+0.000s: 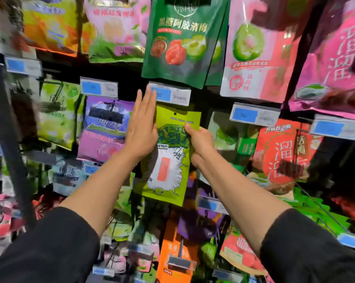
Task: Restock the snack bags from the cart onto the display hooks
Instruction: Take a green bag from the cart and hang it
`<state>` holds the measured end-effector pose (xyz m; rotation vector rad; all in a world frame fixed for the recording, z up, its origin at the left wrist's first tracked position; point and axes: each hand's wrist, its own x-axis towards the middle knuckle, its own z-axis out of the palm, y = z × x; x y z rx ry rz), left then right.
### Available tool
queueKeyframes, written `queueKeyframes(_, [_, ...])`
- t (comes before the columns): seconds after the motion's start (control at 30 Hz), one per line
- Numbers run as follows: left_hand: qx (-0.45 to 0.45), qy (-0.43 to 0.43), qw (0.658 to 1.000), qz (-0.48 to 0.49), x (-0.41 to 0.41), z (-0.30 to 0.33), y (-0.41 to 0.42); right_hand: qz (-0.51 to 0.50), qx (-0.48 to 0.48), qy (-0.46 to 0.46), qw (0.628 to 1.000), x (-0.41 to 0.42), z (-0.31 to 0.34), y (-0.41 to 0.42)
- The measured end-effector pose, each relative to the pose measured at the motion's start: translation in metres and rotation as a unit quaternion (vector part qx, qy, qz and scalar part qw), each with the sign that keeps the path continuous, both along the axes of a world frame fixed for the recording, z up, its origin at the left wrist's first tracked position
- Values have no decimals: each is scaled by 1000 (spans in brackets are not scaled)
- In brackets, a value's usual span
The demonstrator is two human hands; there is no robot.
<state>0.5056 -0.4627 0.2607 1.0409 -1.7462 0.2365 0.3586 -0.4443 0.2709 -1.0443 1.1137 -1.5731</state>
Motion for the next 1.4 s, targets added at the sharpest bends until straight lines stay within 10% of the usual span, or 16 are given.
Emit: queueKeyframes(1.4, [39,-46,995,-79,24,-10,-21,-125,-148,39,980,25,-7,-42])
